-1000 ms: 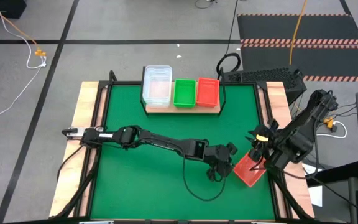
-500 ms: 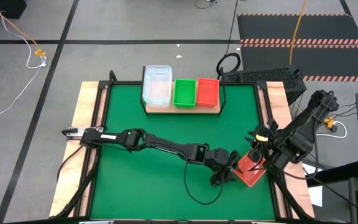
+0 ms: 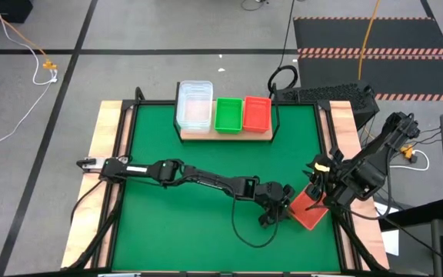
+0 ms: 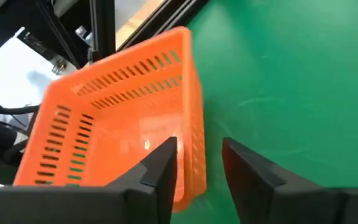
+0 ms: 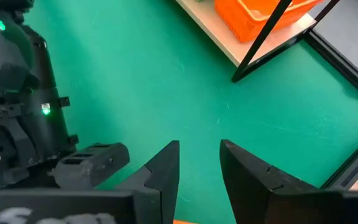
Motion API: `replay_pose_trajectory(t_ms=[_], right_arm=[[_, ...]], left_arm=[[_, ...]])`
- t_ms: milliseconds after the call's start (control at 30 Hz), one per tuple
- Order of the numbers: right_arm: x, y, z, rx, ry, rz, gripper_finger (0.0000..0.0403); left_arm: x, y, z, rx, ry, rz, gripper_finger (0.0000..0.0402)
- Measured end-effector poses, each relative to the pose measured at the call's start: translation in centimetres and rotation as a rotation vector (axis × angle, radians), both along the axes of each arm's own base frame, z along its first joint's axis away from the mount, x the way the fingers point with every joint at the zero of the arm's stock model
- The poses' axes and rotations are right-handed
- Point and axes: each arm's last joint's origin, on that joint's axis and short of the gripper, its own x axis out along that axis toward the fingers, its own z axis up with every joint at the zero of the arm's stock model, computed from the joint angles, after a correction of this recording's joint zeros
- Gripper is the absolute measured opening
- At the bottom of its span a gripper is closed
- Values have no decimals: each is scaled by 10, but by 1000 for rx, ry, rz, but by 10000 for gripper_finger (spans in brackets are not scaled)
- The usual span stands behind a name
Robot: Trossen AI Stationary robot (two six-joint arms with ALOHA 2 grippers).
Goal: Stack baskets on shelf by color
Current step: Stack the orange bin on the top of the other orange bins on the shelf
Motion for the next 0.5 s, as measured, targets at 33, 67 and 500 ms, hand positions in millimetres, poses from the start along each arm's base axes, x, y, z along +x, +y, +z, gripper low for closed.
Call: replay_pose_trajectory(t_ms=[33,67,500], right_arm=[[0,0,0,2,-1,0,112],[0,0,0,5,-3,0,112],[1,1,0,13,-10,1,112]], left_arm=[[-1,-2,0,4,4,-3,126],[-1,-3,0,5,7,-5,122],[-7,-25,-4,67,44,49,68]])
